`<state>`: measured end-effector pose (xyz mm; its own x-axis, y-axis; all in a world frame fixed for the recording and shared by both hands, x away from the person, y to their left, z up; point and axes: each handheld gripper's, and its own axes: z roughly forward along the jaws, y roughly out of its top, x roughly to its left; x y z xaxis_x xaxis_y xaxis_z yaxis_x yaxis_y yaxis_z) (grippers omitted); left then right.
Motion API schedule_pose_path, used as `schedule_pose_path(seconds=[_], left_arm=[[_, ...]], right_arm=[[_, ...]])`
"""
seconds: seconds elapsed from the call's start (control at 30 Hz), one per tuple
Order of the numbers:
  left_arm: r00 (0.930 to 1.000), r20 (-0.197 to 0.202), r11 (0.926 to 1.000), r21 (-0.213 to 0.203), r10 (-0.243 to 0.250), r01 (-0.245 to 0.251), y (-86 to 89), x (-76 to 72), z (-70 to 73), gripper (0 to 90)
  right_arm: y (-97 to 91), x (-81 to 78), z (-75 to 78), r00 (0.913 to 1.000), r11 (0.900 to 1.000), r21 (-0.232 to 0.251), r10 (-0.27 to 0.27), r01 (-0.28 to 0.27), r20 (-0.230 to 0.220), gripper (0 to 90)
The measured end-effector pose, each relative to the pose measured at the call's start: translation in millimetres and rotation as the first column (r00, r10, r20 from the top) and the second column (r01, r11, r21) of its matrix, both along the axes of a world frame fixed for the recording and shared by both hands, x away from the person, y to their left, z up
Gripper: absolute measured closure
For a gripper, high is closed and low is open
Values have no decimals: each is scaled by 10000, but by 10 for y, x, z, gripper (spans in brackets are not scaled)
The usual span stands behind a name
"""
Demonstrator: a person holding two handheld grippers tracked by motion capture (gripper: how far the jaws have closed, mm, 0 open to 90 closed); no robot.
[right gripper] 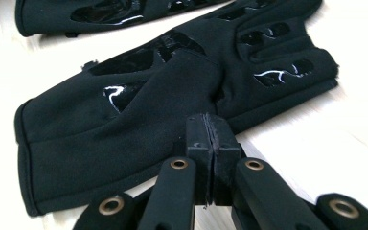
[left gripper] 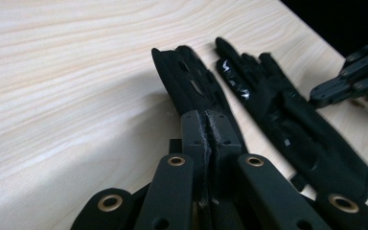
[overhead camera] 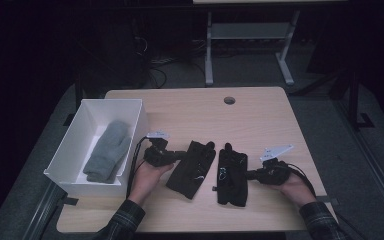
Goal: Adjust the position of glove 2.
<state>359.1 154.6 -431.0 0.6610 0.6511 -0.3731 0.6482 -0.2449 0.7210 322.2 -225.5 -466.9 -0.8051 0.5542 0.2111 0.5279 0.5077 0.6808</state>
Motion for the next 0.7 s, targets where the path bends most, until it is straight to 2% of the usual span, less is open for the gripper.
schedule_pose_path(seconds=[0.2, 0.33, 0.47, 0.7], left_arm=[[9999, 140, 9991, -420, -42, 47, -55, 18, 55, 874], [9997, 248, 9982, -600, -61, 76, -116, 47, 96, 877], [9991, 350, 9977, -631, -242, 264, -167, 54, 134, 878], [9985, 525, 9971, -735, -153, 191, -174, 75, 186, 890]], right_arm=[[113, 1, -3, 9995, 9995, -40, 305, -305, 2, 895], [152, 10, -1, 9995, 9995, 34, 299, -299, -59, 895], [185, 22, -9, 9993, 9993, 79, 363, -363, -10, 895], [287, 37, -26, 9986, 9986, 93, 519, -518, -66, 898]])
